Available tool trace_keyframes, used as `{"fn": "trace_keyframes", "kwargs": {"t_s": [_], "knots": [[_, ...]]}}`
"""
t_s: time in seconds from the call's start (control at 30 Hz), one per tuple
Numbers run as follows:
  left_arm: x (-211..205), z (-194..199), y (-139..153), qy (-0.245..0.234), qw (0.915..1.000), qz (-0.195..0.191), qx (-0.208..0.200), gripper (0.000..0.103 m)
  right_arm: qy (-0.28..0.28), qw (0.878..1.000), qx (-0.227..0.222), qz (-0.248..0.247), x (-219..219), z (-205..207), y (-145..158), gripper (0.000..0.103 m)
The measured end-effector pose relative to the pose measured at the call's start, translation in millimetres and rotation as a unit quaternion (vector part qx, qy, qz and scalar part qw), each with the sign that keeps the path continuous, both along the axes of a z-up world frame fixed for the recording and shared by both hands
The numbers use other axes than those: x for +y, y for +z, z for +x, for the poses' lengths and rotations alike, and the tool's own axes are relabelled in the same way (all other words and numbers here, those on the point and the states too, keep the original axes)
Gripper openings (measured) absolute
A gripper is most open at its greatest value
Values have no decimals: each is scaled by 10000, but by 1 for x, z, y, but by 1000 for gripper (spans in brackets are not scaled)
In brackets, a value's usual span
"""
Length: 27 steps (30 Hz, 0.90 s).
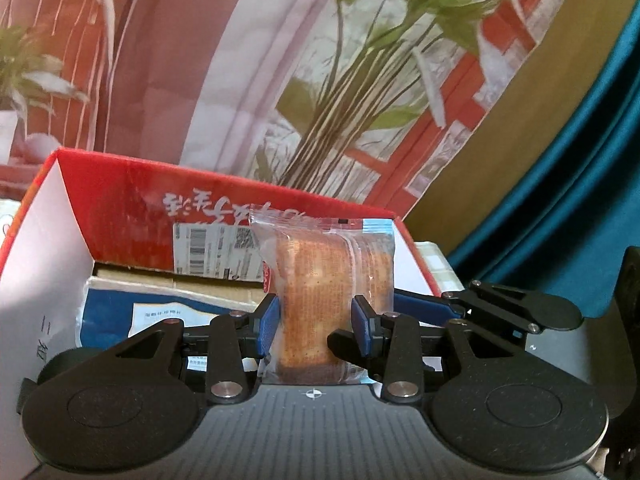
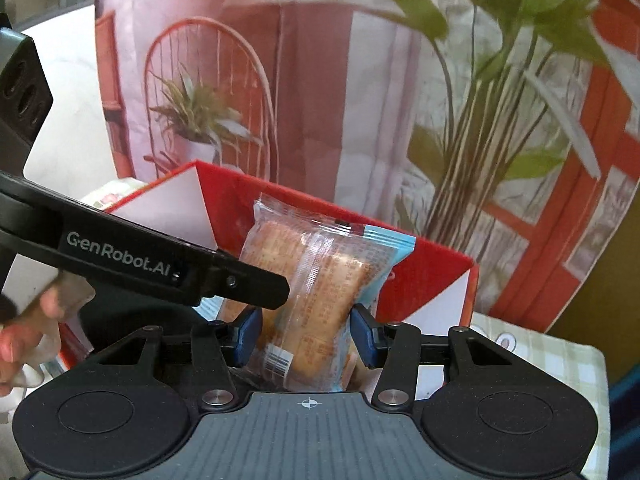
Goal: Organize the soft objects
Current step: 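Lift the sponge cake with both grippers and carry it into the red box, then open both grippers to release the sponge cake in the box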
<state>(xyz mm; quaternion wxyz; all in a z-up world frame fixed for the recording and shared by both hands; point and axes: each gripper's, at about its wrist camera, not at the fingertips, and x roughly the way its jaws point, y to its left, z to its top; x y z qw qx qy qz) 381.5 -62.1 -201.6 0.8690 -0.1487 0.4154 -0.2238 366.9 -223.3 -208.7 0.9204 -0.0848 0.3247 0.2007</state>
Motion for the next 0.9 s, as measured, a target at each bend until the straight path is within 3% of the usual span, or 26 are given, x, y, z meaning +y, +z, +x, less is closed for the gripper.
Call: {"fn": "trace_keyframes", "kwargs": {"t_s": [0.17, 0.27, 0.47, 0.77, 0.9], "knots": [[-1, 1, -3, 43, 10000, 72, -23, 41, -188, 9995, 234, -71, 1, 5, -7, 44], [2, -2, 1, 74, 9998, 169, -105, 41, -331, 9987, 164, -347, 4, 5, -7, 45], [6, -20, 19, -18, 9975, 510, -494, 41, -325, 9985, 107, -430, 3, -6, -3, 45], [22, -67, 43, 2, 9905, 1018, -919, 43, -181, 9992, -130, -343, 11, -48, 15, 45], [32, -89, 49, 127, 9885, 1187, -924, 43, -93, 9993, -207, -306, 18, -68, 20, 45]]}}
